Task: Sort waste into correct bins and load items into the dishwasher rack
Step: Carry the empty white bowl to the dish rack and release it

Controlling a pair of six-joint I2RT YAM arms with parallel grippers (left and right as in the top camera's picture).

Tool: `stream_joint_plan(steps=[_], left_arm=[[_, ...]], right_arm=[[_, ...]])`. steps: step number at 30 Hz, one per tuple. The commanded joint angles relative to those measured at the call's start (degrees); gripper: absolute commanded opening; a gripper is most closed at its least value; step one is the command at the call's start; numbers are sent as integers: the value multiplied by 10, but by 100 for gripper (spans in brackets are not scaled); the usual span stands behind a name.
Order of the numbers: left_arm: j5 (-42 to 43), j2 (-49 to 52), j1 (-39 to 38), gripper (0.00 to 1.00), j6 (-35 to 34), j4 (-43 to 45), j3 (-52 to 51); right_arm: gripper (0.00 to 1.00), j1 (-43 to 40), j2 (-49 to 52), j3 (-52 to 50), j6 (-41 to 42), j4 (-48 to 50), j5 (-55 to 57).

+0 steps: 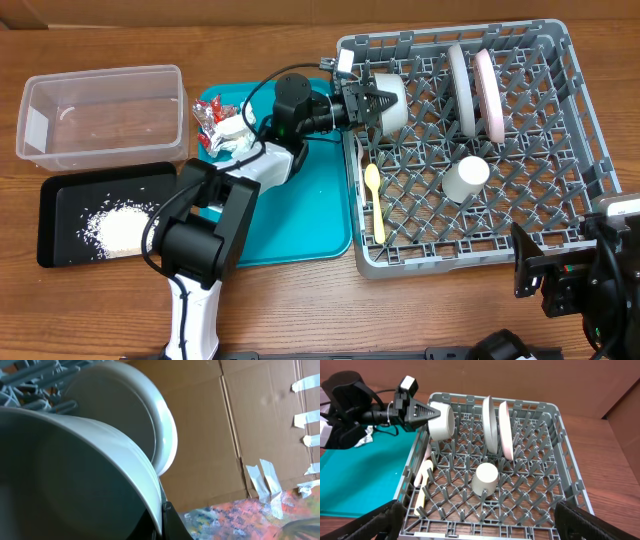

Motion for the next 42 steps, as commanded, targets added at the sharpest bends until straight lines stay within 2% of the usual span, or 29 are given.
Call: stream_joint_plan(steps=[1,7,12,14,16,20,22,23,24,25,28,33,35,37,42], left_arm=[[7,5,-5,4,15,2,-5],[12,5,12,6,18,-37,-5],[31,5,25,6,48,-88,-5],[36,5,30,9,52,-88,-5],[46,5,40,16,52,-88,-5],[76,5,57,22,51,-89,-5],[92,5,68,29,51,-89,-5],[102,5,75,56,49,-90,-5],[107,5,77,75,47,-90,-5],[121,5,85,84,42,-90,-5],[136,5,97,87,39,-93,-5],[154,5,102,85,34,-98,-5],[171,5,112,95,28,-98,-5],[187,5,118,99,15,-98,-5],[206,5,125,100,6,-99,-5]], right_arm=[[100,-1,-6,0,4,1,6],[100,-1,-6,0,4,1,6],[100,-1,-6,0,4,1,6],[100,-1,-6,0,4,1,6],[100,-1,-6,0,4,1,6],[100,-1,-6,0,4,1,6],[100,-1,-6,0,4,1,6],[100,-1,-6,0,4,1,6],[100,-1,-6,0,4,1,6],[100,-1,-6,0,4,1,6],[100,-1,-6,0,4,1,6],[100,-1,-6,0,4,1,6],[100,-1,-6,0,4,1,6],[100,-1,-6,0,4,1,6],[100,-1,-6,0,4,1,6]])
